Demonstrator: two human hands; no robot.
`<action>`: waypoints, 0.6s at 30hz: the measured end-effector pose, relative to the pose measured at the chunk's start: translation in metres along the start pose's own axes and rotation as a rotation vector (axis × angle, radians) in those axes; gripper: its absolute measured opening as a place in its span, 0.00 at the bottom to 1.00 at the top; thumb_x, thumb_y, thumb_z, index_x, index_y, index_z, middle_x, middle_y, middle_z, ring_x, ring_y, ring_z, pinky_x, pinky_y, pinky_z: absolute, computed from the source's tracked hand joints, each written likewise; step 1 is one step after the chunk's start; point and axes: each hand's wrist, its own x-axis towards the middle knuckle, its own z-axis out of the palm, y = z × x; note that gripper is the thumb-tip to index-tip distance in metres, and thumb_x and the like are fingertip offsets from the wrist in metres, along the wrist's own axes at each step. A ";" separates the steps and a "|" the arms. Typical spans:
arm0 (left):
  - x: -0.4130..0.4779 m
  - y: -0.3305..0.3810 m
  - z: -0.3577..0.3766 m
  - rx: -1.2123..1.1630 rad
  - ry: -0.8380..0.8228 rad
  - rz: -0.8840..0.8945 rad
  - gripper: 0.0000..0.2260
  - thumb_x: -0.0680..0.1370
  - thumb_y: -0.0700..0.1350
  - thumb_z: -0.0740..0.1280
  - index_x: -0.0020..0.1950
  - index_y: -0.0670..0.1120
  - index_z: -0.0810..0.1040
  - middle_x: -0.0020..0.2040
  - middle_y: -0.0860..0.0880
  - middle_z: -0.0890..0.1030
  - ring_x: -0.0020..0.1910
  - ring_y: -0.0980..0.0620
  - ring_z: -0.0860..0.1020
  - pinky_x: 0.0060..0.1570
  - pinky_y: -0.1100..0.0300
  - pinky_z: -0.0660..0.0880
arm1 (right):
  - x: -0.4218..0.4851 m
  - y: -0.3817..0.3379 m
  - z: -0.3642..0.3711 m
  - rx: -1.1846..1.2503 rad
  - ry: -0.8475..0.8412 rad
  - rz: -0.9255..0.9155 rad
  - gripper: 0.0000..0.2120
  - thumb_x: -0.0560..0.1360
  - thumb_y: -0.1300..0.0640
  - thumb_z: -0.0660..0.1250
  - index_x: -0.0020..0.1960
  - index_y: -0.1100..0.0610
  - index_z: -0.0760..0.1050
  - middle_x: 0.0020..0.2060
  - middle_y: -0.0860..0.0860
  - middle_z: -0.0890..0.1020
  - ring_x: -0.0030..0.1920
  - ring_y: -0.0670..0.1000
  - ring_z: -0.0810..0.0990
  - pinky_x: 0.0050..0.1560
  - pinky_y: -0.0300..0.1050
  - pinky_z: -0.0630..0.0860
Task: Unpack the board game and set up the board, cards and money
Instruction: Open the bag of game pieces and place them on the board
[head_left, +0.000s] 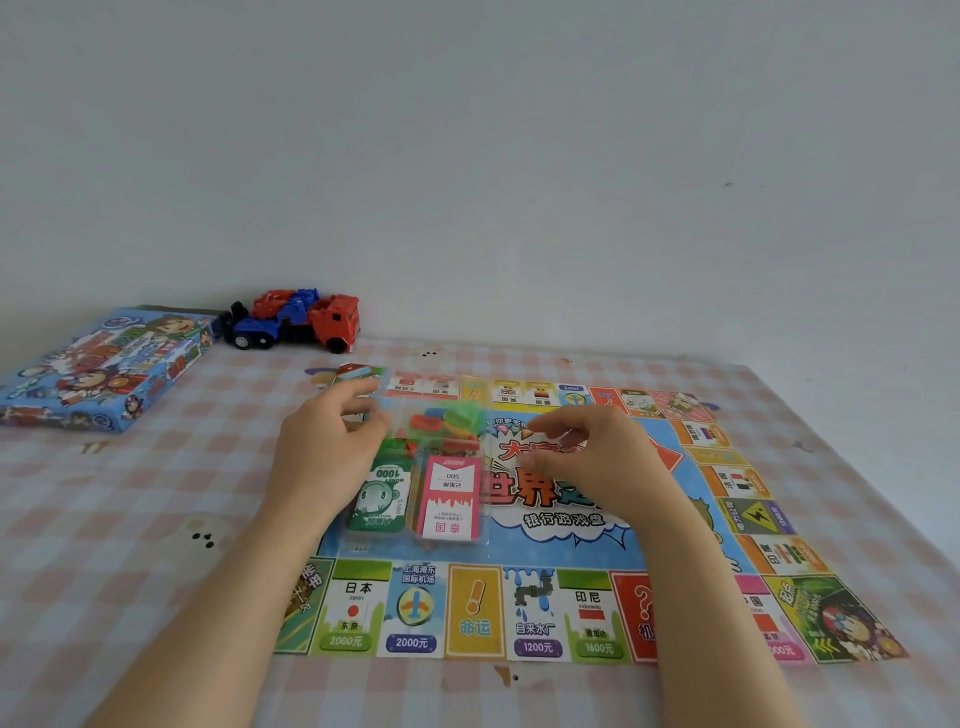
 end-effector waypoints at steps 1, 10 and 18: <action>0.000 0.000 0.000 0.003 0.002 -0.008 0.18 0.77 0.44 0.66 0.67 0.52 0.74 0.57 0.52 0.80 0.47 0.57 0.77 0.41 0.60 0.77 | 0.000 -0.001 0.001 0.024 0.029 -0.011 0.16 0.69 0.46 0.74 0.56 0.48 0.80 0.48 0.45 0.80 0.49 0.43 0.77 0.43 0.35 0.71; 0.001 0.002 -0.002 0.014 0.013 -0.008 0.18 0.77 0.44 0.66 0.67 0.51 0.74 0.56 0.53 0.79 0.47 0.58 0.76 0.43 0.65 0.72 | 0.004 -0.037 0.040 -0.124 0.117 -0.159 0.16 0.74 0.45 0.67 0.60 0.48 0.78 0.65 0.45 0.71 0.67 0.48 0.63 0.62 0.44 0.65; 0.000 0.002 -0.003 0.011 0.014 0.018 0.18 0.77 0.44 0.66 0.67 0.52 0.74 0.58 0.53 0.79 0.46 0.58 0.77 0.43 0.64 0.72 | 0.004 -0.044 0.052 -0.064 0.169 -0.193 0.10 0.72 0.46 0.71 0.48 0.51 0.81 0.61 0.45 0.74 0.61 0.46 0.67 0.55 0.38 0.62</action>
